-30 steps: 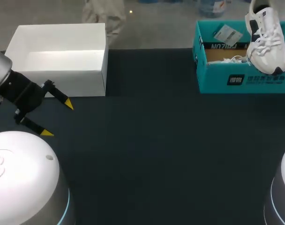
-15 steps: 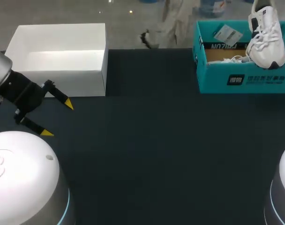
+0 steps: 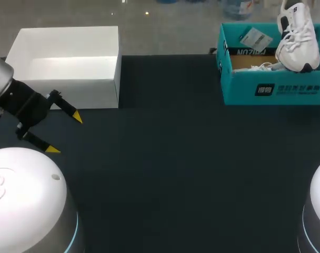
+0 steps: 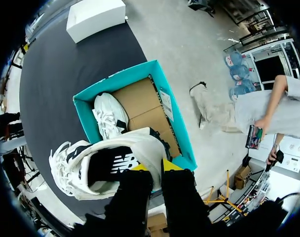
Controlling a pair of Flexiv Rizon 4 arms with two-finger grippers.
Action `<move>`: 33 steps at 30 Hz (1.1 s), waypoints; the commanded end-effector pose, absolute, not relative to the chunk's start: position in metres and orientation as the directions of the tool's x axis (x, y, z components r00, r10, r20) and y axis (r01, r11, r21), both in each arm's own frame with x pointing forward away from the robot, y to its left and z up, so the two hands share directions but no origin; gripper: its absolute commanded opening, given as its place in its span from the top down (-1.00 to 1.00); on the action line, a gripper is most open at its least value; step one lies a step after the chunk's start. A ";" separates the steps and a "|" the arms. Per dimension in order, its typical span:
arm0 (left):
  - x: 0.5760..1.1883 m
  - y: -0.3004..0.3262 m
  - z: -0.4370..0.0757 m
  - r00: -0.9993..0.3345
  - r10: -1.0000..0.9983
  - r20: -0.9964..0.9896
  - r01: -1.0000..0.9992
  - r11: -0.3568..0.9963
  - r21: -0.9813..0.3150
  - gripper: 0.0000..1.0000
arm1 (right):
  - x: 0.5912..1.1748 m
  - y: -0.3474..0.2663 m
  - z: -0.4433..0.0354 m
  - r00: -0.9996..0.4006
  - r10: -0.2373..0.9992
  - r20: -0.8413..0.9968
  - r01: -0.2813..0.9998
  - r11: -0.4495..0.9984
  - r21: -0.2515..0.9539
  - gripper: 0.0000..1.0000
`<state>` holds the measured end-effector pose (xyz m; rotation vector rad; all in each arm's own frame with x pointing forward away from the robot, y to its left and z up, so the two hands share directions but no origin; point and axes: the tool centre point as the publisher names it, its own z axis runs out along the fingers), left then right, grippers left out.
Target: Take the shoe out of the shoebox, open the shoe tongue, remove and reinsert the insole, then place the shoe into the shoebox
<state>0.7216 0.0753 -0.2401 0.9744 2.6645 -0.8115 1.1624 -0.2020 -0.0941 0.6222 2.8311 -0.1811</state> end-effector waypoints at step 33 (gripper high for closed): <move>0.721 0.075 -0.240 -0.766 0.540 -0.350 0.643 0.636 -0.427 -1.00 | 1.155 -0.240 -0.128 -0.123 0.987 -0.107 0.988 0.131 0.080 1.00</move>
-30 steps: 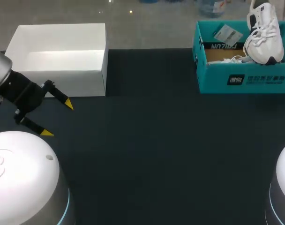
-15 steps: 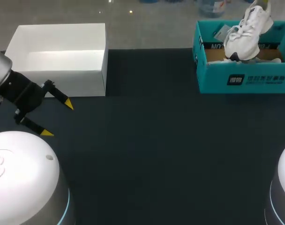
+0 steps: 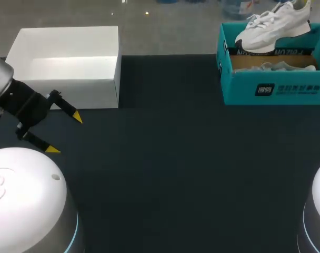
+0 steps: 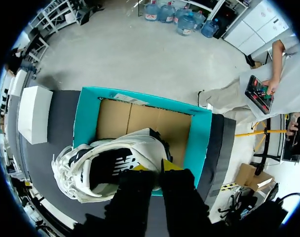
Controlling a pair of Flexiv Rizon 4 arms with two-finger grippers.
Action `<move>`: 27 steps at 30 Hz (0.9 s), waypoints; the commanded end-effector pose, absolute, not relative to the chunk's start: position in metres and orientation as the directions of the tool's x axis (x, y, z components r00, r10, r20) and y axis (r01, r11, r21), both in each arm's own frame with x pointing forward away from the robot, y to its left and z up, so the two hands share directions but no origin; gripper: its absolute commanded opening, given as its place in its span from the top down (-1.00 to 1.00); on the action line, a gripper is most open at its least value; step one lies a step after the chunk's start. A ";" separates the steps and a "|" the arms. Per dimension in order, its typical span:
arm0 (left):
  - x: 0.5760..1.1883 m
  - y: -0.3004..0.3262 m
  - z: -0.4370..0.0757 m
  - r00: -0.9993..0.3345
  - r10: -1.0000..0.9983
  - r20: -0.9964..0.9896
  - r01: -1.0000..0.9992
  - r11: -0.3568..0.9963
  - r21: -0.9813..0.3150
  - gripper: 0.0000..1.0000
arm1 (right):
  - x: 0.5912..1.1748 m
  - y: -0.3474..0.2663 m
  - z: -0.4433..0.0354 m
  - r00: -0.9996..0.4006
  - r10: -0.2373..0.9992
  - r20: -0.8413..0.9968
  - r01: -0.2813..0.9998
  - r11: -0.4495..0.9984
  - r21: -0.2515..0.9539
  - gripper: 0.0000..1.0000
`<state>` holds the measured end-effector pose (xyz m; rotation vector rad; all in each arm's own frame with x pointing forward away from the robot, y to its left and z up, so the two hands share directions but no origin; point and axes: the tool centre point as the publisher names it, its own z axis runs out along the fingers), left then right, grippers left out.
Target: Take the shoe out of the shoebox, open the shoe tongue, remove and reinsert the insole, then place the shoe into the shoebox
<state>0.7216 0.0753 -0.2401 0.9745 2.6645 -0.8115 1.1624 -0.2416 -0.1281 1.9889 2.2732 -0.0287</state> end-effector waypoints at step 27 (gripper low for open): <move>0.721 0.075 -0.240 -0.766 0.540 -0.350 0.643 0.636 -0.427 -1.00 | 1.139 -0.274 -0.136 0.264 0.963 -0.053 0.956 -0.255 0.143 1.00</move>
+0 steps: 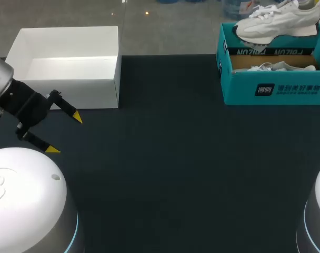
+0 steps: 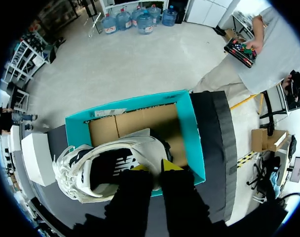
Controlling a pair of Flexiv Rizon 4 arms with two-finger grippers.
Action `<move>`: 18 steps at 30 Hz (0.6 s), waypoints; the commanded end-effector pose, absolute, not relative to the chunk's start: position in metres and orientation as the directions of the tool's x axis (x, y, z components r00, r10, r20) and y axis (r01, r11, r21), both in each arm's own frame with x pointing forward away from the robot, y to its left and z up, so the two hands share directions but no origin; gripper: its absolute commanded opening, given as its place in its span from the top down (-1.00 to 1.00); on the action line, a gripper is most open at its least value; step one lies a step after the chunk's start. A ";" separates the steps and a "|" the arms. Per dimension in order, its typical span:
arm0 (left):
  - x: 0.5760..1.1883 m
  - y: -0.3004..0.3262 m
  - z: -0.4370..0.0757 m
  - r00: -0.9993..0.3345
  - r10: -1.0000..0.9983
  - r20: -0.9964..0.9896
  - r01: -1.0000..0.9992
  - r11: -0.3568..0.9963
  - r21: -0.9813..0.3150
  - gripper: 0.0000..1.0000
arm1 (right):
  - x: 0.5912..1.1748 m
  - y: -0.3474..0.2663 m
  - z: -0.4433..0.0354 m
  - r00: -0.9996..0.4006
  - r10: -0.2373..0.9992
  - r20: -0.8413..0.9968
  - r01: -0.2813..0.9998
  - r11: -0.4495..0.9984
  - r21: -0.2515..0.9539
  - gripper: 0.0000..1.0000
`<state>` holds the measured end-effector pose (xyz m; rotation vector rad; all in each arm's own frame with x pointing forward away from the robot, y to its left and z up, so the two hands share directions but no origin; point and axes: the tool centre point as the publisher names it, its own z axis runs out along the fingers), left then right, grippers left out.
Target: Take the shoe out of the shoebox, open the shoe tongue, remove and reinsert the insole, then place the shoe into the shoebox
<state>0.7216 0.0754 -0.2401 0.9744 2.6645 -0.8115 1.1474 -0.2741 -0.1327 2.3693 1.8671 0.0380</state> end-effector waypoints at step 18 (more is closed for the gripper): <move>0.721 0.075 -0.240 -0.766 0.540 -0.350 0.643 0.636 -0.427 -1.00 | 1.138 -0.279 -0.152 0.311 0.948 -0.066 0.944 -0.300 0.139 1.00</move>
